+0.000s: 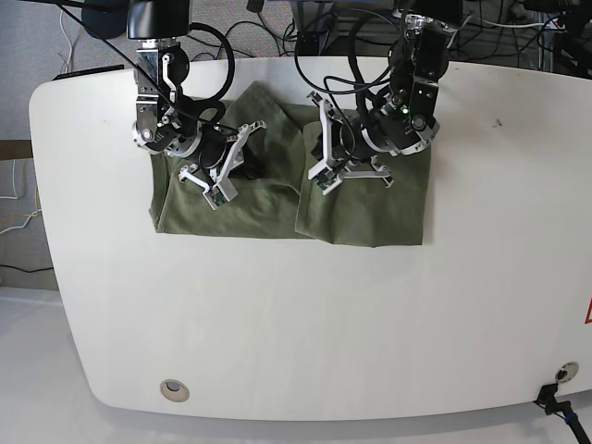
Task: Fold the T-shirt properly
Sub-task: 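Grasp the strip end near the left gripper and fold it inward, then move the right gripper to the outer edge of the folded stack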
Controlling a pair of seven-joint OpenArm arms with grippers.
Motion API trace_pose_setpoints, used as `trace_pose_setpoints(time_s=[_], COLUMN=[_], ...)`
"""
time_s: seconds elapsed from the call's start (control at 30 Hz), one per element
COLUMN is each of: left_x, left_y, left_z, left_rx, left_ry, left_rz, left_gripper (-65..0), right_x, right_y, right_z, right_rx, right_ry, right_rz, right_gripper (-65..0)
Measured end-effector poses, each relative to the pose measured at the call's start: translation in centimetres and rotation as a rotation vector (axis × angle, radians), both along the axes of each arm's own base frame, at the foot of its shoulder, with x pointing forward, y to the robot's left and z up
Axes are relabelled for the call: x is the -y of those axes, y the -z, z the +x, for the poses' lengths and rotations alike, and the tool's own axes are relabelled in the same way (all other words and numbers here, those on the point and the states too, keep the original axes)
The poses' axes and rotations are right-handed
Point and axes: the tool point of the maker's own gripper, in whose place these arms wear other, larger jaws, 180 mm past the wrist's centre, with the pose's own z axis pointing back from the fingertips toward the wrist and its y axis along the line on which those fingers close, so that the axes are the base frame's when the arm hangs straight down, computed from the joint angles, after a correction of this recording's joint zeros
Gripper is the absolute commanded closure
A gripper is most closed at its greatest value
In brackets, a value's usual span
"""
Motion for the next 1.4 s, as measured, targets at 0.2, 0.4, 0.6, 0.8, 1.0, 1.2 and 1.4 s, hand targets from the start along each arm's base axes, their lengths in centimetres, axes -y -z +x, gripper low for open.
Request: trace_pose_setpoints(time_s=[0.2,0.4,0.6,0.8,1.0,1.2,1.4], left_x=[0.4,-8.9,-10.5,-14.2,-16.4,-16.0,-16.6], left_y=[-5.3,-7.4,-3.2,-0.1,2.8,3.5,3.4], left_z=[2.4,8.2,7.9,5.9,4.7,5.4,5.3], left_rx=[0.175,0.324,0.203,0.111,0.022,0.002,0.011], left_ry=[0.007,-0.261,-0.287,-0.379,-0.428,-0.429,-0.423], left_rz=[-0.037,-0.027,-0.014,0.045,0.07,0.04,0.044], left_gripper=[0.0,0.0,-13.1,0.0,0.0,0.0,0.0], right_x=[0.0,0.0,-0.1,0.2,0.0,7.0,15.9], right_y=[0.0,0.0,-0.2,-1.3,-6.5,-11.2,-8.3], right_z=[0.1,0.1,0.1,-0.2,1.8,3.8,1.3], right_rx=[0.002,0.001,0.004,0.023,0.139,0.193,0.055], right_ry=[-0.001,0.001,0.0,-0.034,-0.028,0.212,0.512], right_rz=[-0.001,0.001,0.003,-0.071,-0.11,-0.134,-0.051], right_gripper=[0.0,0.0,-9.4,-10.1,-10.1,-16.2,-50.4])
